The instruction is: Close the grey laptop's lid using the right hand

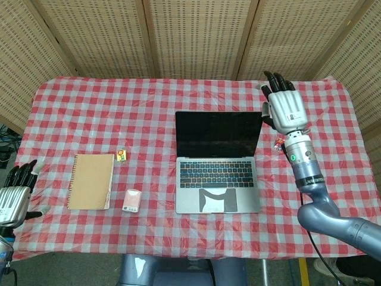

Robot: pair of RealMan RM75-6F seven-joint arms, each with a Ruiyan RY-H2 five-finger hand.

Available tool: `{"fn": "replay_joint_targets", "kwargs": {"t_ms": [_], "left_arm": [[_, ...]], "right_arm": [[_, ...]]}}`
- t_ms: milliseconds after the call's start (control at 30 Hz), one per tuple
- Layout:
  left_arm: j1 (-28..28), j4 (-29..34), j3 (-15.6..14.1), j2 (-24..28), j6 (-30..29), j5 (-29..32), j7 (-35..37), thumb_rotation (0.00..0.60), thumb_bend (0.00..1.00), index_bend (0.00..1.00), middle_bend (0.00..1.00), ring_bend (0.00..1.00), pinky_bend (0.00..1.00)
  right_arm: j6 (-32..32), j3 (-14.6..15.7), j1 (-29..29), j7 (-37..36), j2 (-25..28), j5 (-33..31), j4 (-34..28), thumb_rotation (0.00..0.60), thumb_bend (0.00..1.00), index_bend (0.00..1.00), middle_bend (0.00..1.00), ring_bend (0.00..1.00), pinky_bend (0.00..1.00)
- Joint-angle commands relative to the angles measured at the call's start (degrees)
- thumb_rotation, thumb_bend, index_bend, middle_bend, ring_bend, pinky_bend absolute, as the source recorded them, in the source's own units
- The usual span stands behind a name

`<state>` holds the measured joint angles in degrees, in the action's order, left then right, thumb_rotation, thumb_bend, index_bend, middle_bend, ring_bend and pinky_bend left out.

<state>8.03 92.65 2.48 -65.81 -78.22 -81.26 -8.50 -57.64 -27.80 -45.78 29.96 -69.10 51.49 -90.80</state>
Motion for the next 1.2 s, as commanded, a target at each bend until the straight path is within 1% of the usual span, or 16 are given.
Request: {"fn": "replay_joint_targets", "kwargs": {"t_ms": [33,100,200,433,767,1000,1200], "left_arm": [[0.4,-0.4,0.0,-0.2,0.8,0.4,0.2,0.6,0.0,0.0,0.0,0.0,0.0],[0.7,-0.8,-0.1,-0.3,1.6,0.7,0.5,0.6,0.0,0.0,0.0,0.0,0.0],[0.9,-1.1,-0.2,-0.4,2.0,0.8,0.8,0.6,0.0,0.0,0.0,0.0,0.0],[1.2,-1.4,-0.3,-0.6,2.3,0.8,0.8,0.6,0.0,0.0,0.0,0.0,0.0],[1.4,-1.3,-0.7,-0.7,2.7,0.7,0.5,0.6,0.0,0.0,0.0,0.0,0.0],[1.5,-1.3,-0.8,-0.5,2.8,1.1,0.4,0.6,0.0,0.0,0.0,0.0,0.0],[1.7,-1.2,-0.9,-0.4,3.0,0.9,0.6,0.6,0.0,0.0,0.0,0.0,0.0]], "right_arm": [[1.9,-0.2,-3.3,2.4,-1.8,-3.4,2.9,0.6,1.0,0.35,0.22,0.2,0.32],[2.6,-0.3,-5.5,3.8,-3.4,-6.4,4.9,0.6,1.0,0.37,0.23,0.21,0.34],[1.8,-0.3,-7.1,4.2,-5.0,-9.0,6.0,0.6,1.0,0.37,0.23,0.21,0.35],[3.1,1.2,-9.6,5.3,-6.6,-12.3,8.8,0.6,1.0,0.37,0.24,0.21,0.35],[5.0,3.2,-13.0,6.0,-8.6,-15.6,13.3,0.6,1.0,0.38,0.25,0.22,0.35],[5.8,4.3,-14.8,6.1,-10.4,-17.9,15.8,0.6,1.0,0.43,0.31,0.28,0.37],[6.9,4.9,-16.9,5.8,-13.1,-18.4,19.3,0.6,1.0,0.43,0.31,0.28,0.38]]}}
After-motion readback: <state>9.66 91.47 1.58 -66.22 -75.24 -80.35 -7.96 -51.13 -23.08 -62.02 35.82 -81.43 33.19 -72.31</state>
